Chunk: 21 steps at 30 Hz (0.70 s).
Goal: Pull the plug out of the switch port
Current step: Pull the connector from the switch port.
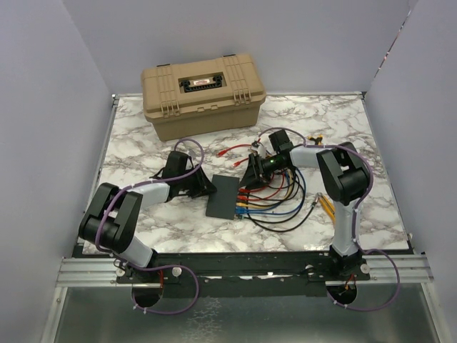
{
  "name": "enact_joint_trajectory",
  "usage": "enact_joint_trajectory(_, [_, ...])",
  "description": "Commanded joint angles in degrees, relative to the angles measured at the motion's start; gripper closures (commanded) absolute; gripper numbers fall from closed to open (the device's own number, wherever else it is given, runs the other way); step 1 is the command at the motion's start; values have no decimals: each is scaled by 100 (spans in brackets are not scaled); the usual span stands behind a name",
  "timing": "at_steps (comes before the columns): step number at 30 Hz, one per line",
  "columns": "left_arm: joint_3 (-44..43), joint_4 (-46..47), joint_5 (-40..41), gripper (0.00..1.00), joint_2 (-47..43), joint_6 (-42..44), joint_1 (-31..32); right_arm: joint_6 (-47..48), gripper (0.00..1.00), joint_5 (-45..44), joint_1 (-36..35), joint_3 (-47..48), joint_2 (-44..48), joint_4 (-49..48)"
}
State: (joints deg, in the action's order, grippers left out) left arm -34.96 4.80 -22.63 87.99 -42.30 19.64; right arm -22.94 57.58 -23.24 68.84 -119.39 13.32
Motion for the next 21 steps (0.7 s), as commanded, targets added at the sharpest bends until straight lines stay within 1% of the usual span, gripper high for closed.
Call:
enact_joint_trajectory(1, [151, -699, 369, 64, 464, 266, 93, 206, 45, -180, -48, -97, -315, 285])
enact_joint_trajectory(8, [62, -958, 615, 67, 435, 352, 94, 207, 45, -330, -49, -167, -341, 409])
enact_joint_trajectory(9, [62, -990, 653, 67, 406, 362, 95, 210, 43, -394, -49, -161, -336, 442])
enact_joint_trajectory(11, [76, -1041, 692, 67, 368, 368, 97, 229, 36, -529, -36, -169, -295, 522])
enact_joint_trajectory(13, [90, -1065, 723, 60, 351, 366, 93, 292, 29, -666, -31, -190, -228, 596])
enact_joint_trajectory(15, [87, -1073, 717, 55, 351, 379, 93, 368, 27, -795, -15, -187, -172, 718])
enact_joint_trajectory(18, [79, -1092, 725, 54, 373, 388, 97, 433, 27, -1005, 25, -220, -64, 791])
enact_joint_trajectory(21, [66, -1090, 718, 55, 423, 420, 87, 524, 32, -1013, 39, -211, -44, 847])
